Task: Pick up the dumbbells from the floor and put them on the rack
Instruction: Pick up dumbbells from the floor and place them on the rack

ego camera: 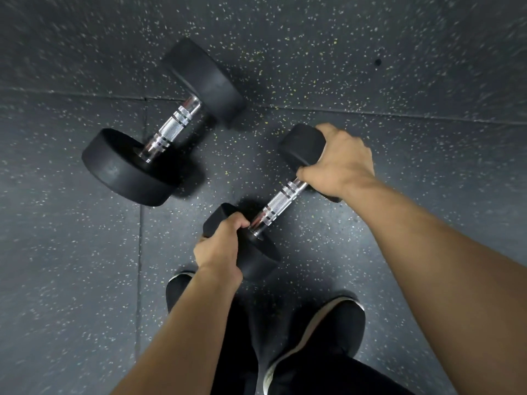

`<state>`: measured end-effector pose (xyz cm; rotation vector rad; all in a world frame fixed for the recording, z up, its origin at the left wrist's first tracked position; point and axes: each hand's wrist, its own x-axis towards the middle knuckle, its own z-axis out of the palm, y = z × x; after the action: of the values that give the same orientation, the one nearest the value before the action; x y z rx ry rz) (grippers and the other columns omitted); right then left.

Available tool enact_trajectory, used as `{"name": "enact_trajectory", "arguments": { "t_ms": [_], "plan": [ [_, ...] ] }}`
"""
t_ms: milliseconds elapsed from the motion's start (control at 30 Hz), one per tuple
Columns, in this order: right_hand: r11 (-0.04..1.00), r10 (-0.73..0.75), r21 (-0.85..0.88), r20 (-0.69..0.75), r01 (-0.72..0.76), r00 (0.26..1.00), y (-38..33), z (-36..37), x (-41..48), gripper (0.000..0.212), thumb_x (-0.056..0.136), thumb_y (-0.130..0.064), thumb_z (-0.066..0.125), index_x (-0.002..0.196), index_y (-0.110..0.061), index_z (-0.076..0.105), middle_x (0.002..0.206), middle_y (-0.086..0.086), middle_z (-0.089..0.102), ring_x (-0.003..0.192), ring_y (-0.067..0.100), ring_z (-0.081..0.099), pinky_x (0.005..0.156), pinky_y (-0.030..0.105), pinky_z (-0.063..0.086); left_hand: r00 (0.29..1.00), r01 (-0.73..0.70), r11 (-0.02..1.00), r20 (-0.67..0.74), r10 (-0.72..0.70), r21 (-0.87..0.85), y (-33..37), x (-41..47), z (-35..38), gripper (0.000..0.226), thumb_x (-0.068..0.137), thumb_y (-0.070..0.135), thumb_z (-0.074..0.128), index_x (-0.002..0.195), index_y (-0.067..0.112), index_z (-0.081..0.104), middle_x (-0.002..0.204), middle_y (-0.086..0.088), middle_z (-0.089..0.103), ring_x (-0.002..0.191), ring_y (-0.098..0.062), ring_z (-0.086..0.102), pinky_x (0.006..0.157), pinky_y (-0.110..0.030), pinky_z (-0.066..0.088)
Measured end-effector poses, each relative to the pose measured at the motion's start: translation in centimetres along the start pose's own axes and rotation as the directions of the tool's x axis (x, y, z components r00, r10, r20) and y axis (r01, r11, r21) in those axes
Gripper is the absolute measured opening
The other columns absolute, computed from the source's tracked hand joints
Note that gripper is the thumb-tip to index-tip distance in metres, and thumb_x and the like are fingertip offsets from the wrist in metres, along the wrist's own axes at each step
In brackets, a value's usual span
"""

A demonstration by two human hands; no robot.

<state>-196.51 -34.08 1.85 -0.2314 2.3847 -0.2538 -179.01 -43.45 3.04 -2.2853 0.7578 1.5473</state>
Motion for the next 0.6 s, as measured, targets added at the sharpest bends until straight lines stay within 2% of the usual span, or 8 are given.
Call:
{"name": "enact_trajectory", "arguments": {
  "t_ms": [33,100,133,200,300,400,533,600],
  "plan": [
    [1.0,-0.004,0.005,0.007,0.004,1.0,0.2,0.0,-0.2,0.082,0.072,-0.033,0.086,0.146,-0.034,0.051,0.12,0.004,0.073,0.114,0.032,0.066,0.094,0.032,0.051,1.0,0.007,1.0,0.004,-0.007,-0.025,-0.3,-0.1,0.0,0.042,0.067,0.023,0.082,0.099,0.016,0.057,0.1,-0.013,0.069,0.088,-0.034,0.071,0.08,-0.052,0.062],
    [1.0,-0.003,0.02,0.003,0.003,1.0,0.7,-0.1,-0.9,0.085,0.073,-0.033,0.087,0.149,-0.032,0.049,0.121,0.004,0.073,0.114,0.031,0.066,0.096,0.033,0.052,1.0,-0.006,1.0,0.015,0.007,-0.027,-1.0,-0.4,-0.2,0.036,0.071,0.02,0.082,0.093,0.017,0.054,0.097,-0.012,0.067,0.083,-0.03,0.069,0.068,-0.04,0.062],
    [0.999,0.002,0.035,-0.008,-0.002,1.0,0.9,-0.3,-1.6,0.085,0.073,-0.032,0.086,0.15,-0.031,0.049,0.121,0.004,0.073,0.115,0.031,0.066,0.097,0.034,0.052,1.0,-0.021,1.0,0.017,0.021,-0.014,-1.1,-0.7,-0.4,0.034,0.073,0.019,0.081,0.091,0.018,0.053,0.094,-0.011,0.065,0.079,-0.028,0.065,0.061,-0.033,0.057],
    [0.997,0.014,0.078,-0.04,-0.011,0.999,1.2,-0.7,-3.6,0.083,0.074,-0.031,0.085,0.15,-0.029,0.049,0.12,0.004,0.072,0.115,0.032,0.066,0.098,0.035,0.053,0.995,-0.092,0.996,0.022,0.092,-0.011,-0.9,-1.6,-0.9,0.031,0.075,0.017,0.081,0.09,0.02,0.054,0.092,-0.011,0.064,0.075,-0.026,0.063,0.055,-0.029,0.051],
    [0.992,0.005,0.129,-0.078,0.005,0.997,1.8,-1.9,-7.4,0.083,0.074,-0.029,0.083,0.15,-0.028,0.049,0.121,0.002,0.072,0.115,0.029,0.067,0.101,0.038,0.053,0.985,-0.172,0.985,0.004,0.172,-0.019,-2.0,-3.6,-3.0,0.039,0.068,0.015,0.083,0.099,0.018,0.059,0.099,-0.012,0.07,0.085,-0.031,0.071,0.061,-0.037,0.06],
    [0.977,0.03,0.214,-0.122,-0.004,0.992,0.9,-6.1,-12.4,0.082,0.074,-0.03,0.083,0.149,-0.029,0.05,0.119,0.0,0.073,0.114,0.028,0.066,0.101,0.039,0.053,0.97,-0.243,0.97,0.01,0.243,0.013,-1.5,-9.4,-6.0,0.034,0.07,0.015,0.082,0.087,0.023,0.054,0.092,-0.005,0.067,0.084,-0.026,0.07,0.068,-0.04,0.061],
    [0.963,-0.012,0.264,-0.143,0.049,0.99,-2.9,-16.5,-21.9,0.074,0.073,-0.031,0.083,0.142,-0.029,0.055,0.116,0.001,0.073,0.113,0.031,0.066,0.098,0.037,0.053,0.945,-0.321,0.947,0.061,0.32,-0.005,0.4,-22.6,-12.0,0.031,0.072,0.008,0.08,0.09,0.02,0.059,0.09,-0.005,0.07,0.085,-0.026,0.072,0.073,-0.044,0.063],
    [0.96,-0.015,0.271,-0.184,0.066,0.983,-5.3,-23.3,-27.7,0.069,0.072,-0.031,0.083,0.137,-0.029,0.057,0.108,0.001,0.073,0.109,0.032,0.067,0.095,0.038,0.053,0.923,-0.373,0.928,0.101,0.372,-0.012,1.5,-30.3,-15.4,0.03,0.071,0.005,0.079,0.092,0.019,0.063,0.089,-0.006,0.072,0.087,-0.028,0.073,0.072,-0.044,0.064]
  ]
}}
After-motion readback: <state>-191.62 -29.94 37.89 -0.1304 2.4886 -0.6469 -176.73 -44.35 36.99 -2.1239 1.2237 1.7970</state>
